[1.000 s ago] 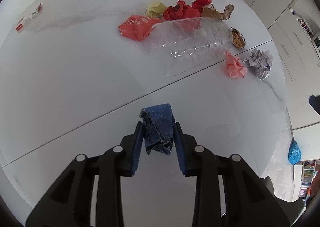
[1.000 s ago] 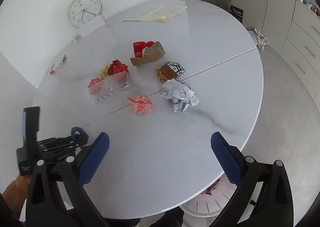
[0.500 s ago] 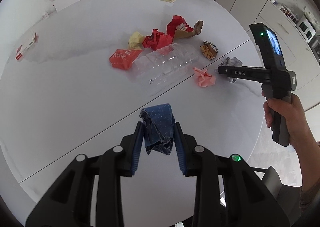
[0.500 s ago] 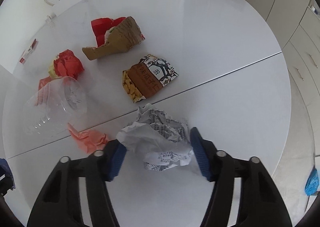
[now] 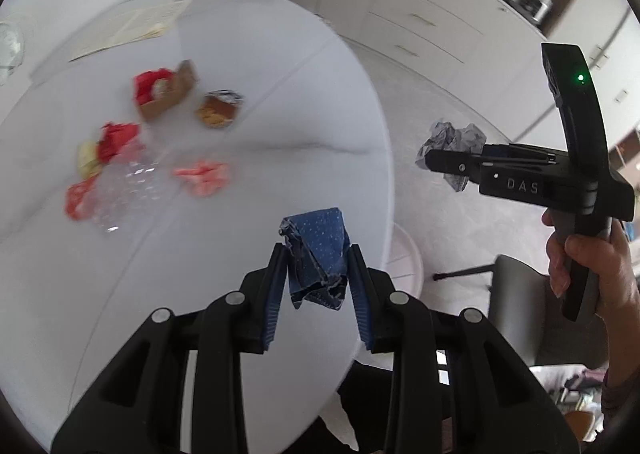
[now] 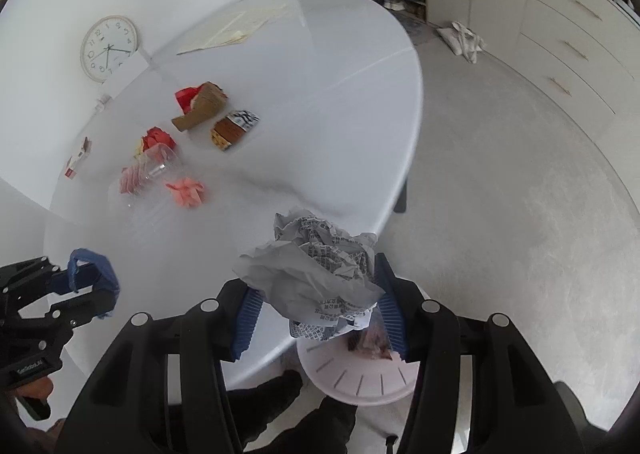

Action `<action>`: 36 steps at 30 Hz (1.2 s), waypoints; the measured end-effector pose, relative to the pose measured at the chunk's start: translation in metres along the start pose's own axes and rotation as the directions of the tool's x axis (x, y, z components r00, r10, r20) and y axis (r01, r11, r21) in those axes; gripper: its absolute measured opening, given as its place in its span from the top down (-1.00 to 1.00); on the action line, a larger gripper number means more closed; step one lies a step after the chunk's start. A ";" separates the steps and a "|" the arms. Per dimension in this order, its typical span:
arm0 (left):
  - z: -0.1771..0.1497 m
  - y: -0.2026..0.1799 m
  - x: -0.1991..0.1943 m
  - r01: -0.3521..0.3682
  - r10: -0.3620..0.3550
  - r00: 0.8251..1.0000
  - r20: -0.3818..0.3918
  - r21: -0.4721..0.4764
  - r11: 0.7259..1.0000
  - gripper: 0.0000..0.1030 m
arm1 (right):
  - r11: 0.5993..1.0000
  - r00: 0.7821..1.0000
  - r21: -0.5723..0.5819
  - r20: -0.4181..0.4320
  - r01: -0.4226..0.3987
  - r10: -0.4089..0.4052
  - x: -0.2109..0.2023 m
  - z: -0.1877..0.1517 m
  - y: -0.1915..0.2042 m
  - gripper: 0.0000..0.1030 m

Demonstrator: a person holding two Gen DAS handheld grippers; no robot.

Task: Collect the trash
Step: 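Drop the blue cloth into the bin with the left gripper while the right gripper drops the white paper in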

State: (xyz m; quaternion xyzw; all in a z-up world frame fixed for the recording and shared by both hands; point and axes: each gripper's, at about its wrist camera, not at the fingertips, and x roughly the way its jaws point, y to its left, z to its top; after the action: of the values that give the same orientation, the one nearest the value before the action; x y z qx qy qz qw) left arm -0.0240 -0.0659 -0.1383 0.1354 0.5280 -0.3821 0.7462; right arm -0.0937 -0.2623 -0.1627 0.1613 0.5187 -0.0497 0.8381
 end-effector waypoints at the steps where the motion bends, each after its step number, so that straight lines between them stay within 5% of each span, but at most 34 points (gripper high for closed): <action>1: 0.002 -0.016 0.008 0.041 -0.041 0.999 -0.014 0.038 0.998 0.40 | 1.000 1.000 0.024 -0.009 0.012 -0.012 -0.008 -0.010 -0.012 -0.04; 9: 0.005 -0.102 0.072 0.148 -0.120 0.983 -0.137 0.213 0.966 0.34 | 0.991 0.997 0.121 -0.054 0.065 -0.059 -0.038 -0.055 -0.079 -0.06; 15: 0.004 -0.120 0.086 0.107 -0.076 0.987 -0.142 0.224 0.969 -0.23 | 0.992 0.998 0.122 -0.060 0.037 -0.030 -0.040 -0.062 -0.100 -0.07; 25: 0.016 -0.091 0.043 -0.022 0.024 0.999 -0.022 0.073 0.997 -0.80 | 0.999 0.994 0.021 -0.096 -0.046 0.048 -0.014 -0.059 -0.081 -0.17; 30: 0.017 -0.062 0.014 -0.063 0.063 0.998 0.021 -0.023 0.998 -0.85 | 0.999 0.987 -0.018 -0.157 -0.045 0.041 0.016 -0.064 -0.065 -0.84; 36: 0.007 -0.023 -0.016 -0.146 0.153 0.987 0.057 -0.102 0.984 -0.85 | 0.999 0.987 0.033 -0.159 -0.006 0.012 0.021 -0.056 -0.058 -0.90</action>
State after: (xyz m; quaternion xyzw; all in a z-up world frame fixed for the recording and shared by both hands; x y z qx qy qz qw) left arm -0.0377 -0.0789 -0.1170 0.1256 0.5100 -0.3029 0.7952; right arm -0.1462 -0.2975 -0.2167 0.1807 0.5823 -0.0414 0.7915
